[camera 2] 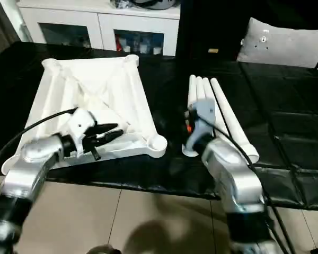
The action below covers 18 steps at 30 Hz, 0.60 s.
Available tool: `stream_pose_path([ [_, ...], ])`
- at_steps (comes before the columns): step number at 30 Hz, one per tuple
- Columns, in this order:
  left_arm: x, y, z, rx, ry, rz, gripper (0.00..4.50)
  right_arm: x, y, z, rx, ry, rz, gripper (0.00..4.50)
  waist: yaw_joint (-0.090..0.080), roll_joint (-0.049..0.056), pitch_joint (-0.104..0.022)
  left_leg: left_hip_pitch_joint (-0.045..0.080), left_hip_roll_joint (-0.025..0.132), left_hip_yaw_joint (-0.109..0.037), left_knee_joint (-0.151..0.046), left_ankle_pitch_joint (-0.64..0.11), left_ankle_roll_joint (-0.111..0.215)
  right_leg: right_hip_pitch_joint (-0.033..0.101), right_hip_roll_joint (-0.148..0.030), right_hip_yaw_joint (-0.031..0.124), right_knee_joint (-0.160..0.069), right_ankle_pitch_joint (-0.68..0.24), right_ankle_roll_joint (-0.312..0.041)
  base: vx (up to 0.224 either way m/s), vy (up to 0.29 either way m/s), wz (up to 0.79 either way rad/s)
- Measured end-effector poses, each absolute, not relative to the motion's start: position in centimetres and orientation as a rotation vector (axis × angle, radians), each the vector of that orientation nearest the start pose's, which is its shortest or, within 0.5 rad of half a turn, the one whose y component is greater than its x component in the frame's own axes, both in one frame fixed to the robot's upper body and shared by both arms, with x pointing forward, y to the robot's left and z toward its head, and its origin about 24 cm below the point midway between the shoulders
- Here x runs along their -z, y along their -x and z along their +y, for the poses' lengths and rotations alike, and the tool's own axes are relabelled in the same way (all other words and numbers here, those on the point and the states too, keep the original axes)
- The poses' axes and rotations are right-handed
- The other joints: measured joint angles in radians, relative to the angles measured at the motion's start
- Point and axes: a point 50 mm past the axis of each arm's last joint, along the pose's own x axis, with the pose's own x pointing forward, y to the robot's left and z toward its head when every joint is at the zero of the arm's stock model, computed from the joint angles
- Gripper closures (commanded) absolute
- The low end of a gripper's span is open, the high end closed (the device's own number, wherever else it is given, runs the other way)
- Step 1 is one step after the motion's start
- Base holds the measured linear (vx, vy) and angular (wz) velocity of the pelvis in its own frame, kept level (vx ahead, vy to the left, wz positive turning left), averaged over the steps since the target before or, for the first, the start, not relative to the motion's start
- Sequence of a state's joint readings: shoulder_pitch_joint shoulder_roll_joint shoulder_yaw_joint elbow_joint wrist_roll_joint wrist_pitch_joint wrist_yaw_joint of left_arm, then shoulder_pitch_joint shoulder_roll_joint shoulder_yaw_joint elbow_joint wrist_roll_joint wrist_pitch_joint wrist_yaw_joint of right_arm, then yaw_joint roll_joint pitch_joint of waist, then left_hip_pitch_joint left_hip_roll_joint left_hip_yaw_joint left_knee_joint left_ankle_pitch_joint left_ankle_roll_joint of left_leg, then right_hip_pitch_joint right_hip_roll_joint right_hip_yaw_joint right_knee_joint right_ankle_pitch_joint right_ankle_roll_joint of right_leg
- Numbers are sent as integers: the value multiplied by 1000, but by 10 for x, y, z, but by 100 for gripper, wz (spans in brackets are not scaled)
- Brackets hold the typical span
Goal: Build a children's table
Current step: Move table base, then pick table leg
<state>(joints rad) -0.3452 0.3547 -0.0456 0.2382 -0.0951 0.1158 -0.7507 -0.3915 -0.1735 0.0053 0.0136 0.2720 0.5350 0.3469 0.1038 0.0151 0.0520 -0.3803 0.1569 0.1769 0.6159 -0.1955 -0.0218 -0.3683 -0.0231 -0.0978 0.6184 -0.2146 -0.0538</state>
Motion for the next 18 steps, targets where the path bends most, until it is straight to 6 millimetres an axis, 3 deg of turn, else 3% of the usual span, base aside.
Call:
stream_pose_path([
  [4, -74, -287, 171, 758, -267, 159, 255, -90, -338, -125, -410, -78, 339, 0, -9, -1, 1, 0, 0, 0, 0, 0, 0, 0, 0, 0, 0, 0, 0, 0, 0, 0],
  [7, -87, -280, 168, 795, -307, 174, 213, -93, -362, -121, -352, -21, 404, 0, -14, -1, 3, -2, 0, 0, 0, 1, -2, -2, 0, 0, 2, 0, 0, 0, 0, 0],
  [9, -95, -277, 164, 812, -319, 159, 211, -102, -376, -124, -313, 8, 418, 0, -12, -2, 2, -2, 0, 1, 0, 1, -2, -3, 0, 0, 2, 0, 0, 0, 0, 0],
  [11, -97, -276, 162, 819, -321, 166, 192, -109, -382, -123, -299, 17, 415, 0, -12, -2, 2, -3, 0, 1, 0, 1, -2, -3, 0, 0, 3, -1, 0, 0, 0, 0],
  [18, -96, -271, 162, 832, -338, 232, 128, -93, -393, -132, -226, 41, 546, 0, -16, -2, 2, -8, 0, 3, 0, 1, -2, -11, -1, 1, 7, -3, -2, 0, 0, 0],
])
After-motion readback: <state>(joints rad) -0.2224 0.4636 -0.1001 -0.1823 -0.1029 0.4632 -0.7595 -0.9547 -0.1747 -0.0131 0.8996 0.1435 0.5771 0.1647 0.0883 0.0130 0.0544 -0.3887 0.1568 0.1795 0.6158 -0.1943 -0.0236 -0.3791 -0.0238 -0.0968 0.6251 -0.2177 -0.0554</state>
